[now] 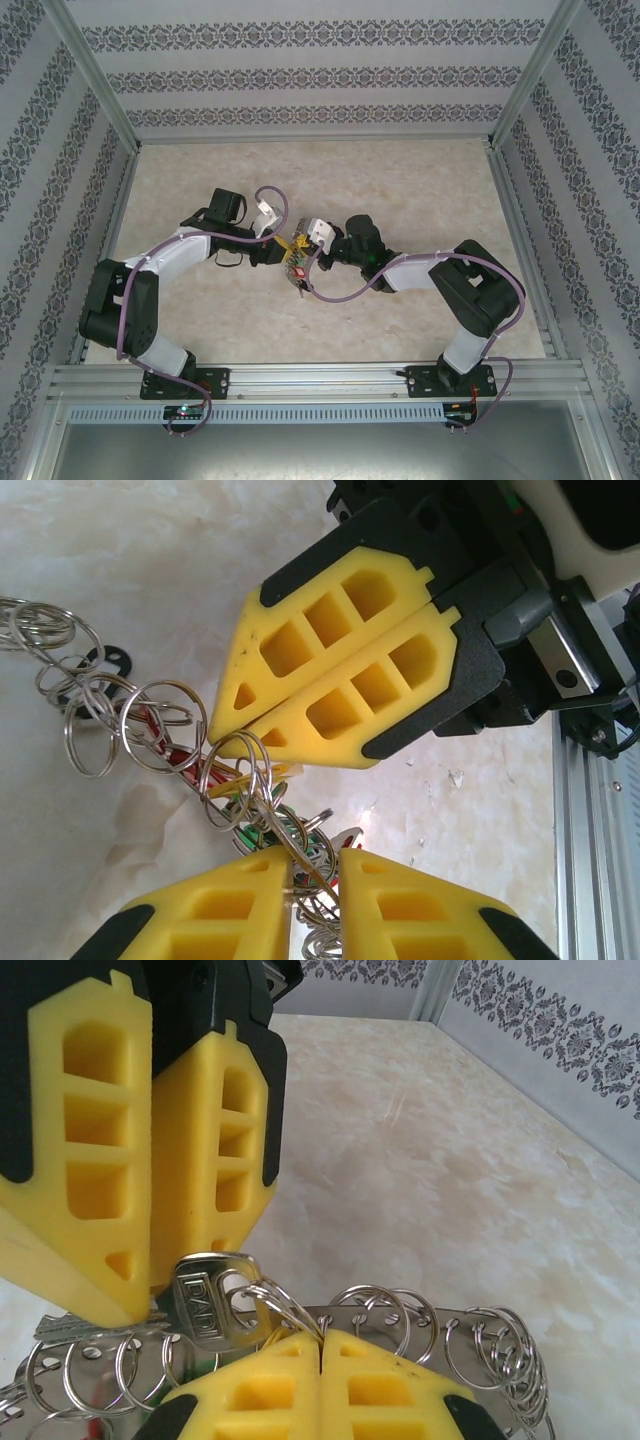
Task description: Put the keys on the keyring
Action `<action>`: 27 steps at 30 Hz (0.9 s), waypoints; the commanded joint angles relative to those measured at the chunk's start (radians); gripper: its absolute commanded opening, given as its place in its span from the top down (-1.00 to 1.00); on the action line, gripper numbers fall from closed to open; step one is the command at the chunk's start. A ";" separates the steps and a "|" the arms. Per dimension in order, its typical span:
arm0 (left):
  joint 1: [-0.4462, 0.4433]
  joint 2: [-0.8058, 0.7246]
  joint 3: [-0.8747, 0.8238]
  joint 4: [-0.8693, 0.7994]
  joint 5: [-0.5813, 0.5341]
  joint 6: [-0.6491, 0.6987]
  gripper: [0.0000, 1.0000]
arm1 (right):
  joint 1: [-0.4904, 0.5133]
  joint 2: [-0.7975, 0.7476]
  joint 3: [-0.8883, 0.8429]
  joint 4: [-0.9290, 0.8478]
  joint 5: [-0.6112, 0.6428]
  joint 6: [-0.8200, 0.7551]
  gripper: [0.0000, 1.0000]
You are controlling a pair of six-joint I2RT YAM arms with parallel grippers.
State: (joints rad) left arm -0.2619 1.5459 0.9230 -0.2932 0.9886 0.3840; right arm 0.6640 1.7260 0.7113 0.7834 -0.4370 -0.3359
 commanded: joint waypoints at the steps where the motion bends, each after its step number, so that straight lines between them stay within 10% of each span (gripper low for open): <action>1: -0.015 0.023 0.040 -0.047 0.060 0.016 0.71 | 0.011 0.011 0.027 0.044 0.007 0.021 1.00; 4: -0.026 0.008 0.034 -0.035 0.051 -0.013 1.00 | 0.018 0.010 0.025 0.043 0.021 0.021 1.00; 12: -0.064 -0.086 -0.020 -0.025 0.090 -0.049 0.99 | 0.033 0.021 0.028 0.053 0.031 0.025 1.00; 17: -0.083 -0.097 -0.030 -0.010 0.069 -0.088 0.43 | 0.037 0.024 0.027 0.065 0.027 0.036 1.00; 27: -0.056 -0.160 -0.058 0.073 0.024 -0.174 0.18 | 0.041 0.015 -0.003 0.088 0.007 0.062 1.00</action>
State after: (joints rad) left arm -0.3355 1.4231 0.8745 -0.2672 0.9939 0.2489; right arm 0.6922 1.7367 0.7128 0.8192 -0.4114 -0.3000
